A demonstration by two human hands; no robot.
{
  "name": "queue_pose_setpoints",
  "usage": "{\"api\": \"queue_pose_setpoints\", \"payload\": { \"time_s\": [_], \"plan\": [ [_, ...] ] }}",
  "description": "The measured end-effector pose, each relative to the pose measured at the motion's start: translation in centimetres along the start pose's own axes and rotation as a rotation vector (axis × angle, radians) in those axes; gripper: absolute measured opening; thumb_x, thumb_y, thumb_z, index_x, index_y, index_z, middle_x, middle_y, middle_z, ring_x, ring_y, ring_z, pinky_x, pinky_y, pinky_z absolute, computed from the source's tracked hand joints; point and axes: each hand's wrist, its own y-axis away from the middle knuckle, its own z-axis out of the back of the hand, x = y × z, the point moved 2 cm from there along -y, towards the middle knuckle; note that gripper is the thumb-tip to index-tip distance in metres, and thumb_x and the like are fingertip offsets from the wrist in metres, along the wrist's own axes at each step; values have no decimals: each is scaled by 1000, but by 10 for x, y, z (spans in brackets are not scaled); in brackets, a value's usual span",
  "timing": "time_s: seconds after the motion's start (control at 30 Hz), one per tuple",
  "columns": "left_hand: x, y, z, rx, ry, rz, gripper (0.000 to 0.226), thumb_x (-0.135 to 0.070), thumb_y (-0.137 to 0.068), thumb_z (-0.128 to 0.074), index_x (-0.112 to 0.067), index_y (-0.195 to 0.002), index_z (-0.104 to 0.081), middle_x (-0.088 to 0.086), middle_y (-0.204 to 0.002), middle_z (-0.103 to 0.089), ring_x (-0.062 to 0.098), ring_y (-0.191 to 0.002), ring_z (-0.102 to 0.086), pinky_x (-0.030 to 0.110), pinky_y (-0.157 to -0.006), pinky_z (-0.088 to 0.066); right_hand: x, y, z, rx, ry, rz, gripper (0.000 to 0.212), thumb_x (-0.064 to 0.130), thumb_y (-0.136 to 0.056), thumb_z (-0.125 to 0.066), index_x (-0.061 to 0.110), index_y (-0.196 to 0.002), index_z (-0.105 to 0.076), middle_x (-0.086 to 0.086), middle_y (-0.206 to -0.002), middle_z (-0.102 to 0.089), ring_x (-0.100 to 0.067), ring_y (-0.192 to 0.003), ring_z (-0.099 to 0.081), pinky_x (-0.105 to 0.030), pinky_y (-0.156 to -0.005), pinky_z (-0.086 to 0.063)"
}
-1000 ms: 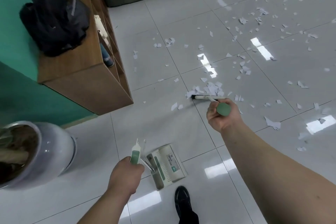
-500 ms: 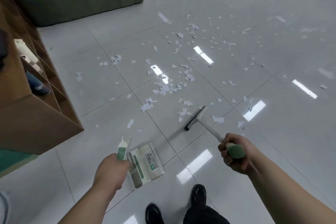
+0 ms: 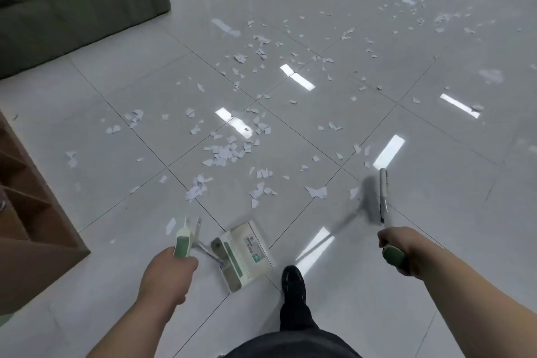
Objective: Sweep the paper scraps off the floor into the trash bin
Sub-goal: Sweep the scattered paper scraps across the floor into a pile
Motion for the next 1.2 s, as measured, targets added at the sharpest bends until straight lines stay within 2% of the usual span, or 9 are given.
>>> {"api": "queue_pose_setpoints", "payload": {
  "time_s": [0.2, 0.3, 0.4, 0.57, 0.67, 0.8, 0.87, 0.93, 1.2],
  "plan": [
    [-42, -5, -34, -59, -7, 82, 12, -4, -78, -53, -10, -73, -44, 8, -61, -38, 23, -55, -31, 30, -52, -29, 46, -52, 11, 229, 41, -44, 12, 13, -96, -52, 7, -86, -55, -9, -72, -48, -23, -57, -41, -26, -52, -35],
    [-55, -5, -41, -104, 45, 133, 12, -2, -80, -53, -10, -74, -45, 8, -64, -37, 21, -53, -29, 25, -46, -27, 67, -39, -10, 310, 88, -49, 20, 6, -83, -53, 13, -66, -46, -7, -63, -42, -17, -50, -29, -20, -49, -23],
    [-68, -6, -44, -141, 74, 160, 12, 0, -81, -53, -8, -75, -47, 9, -65, -38, 20, -51, -29, 23, -44, -28, 95, -21, -31, 429, 45, -61, 23, 8, -78, -52, 19, -65, -35, -4, -56, -35, -15, -48, -23, -12, -45, -17],
    [-74, -1, -48, -176, 98, 187, 12, 1, -82, -53, -7, -75, -48, 11, -66, -40, 21, -53, -31, 24, -44, -29, 142, -11, -59, 568, -1, -38, 22, 17, -56, -57, 21, -71, -41, -3, -62, -41, -17, -48, -32, -27, -67, -12],
    [-69, 4, -43, -204, 125, 202, 11, 1, -81, -53, -7, -75, -49, 10, -66, -41, 21, -53, -32, 24, -44, -31, 171, -17, -72, 629, -23, -16, 15, 16, -65, -56, 21, -72, -43, -1, -61, -41, -16, -49, -31, -16, -52, -15],
    [-57, 8, -28, -248, 177, 221, 13, 1, -82, -53, -8, -75, -48, 10, -66, -41, 21, -51, -32, 23, -45, -30, 194, -26, -80, 669, -80, 6, 20, 16, -58, -62, 21, -68, -46, -1, -61, -42, -17, -42, -35, -17, -54, -17],
    [-49, 8, -20, -267, 204, 235, 13, 1, -82, -53, -8, -75, -49, 10, -65, -41, 21, -52, -32, 23, -45, -30, 197, -29, -78, 665, -158, 8, 16, 12, -72, -56, 19, -69, -42, -3, -58, -43, -16, -39, -34, -14, -38, -25],
    [-39, 9, -14, -281, 231, 252, 12, 1, -82, -53, -8, -75, -48, 10, -65, -41, 21, -52, -32, 23, -44, -30, 196, -32, -75, 688, -173, 8, 16, 9, -77, -52, 18, -71, -40, -4, -59, -43, -15, -39, -33, -14, -34, -25],
    [7, 12, 9, -293, 338, 311, 17, 1, -81, -52, -10, -71, -44, 8, -60, -38, 20, -50, -31, 24, -45, -29, 177, 33, -99, 697, 282, 225, 10, 1, -77, -56, 9, -82, -52, -13, -69, -52, -20, -49, -38, -20, -47, -22]
  ]
}}
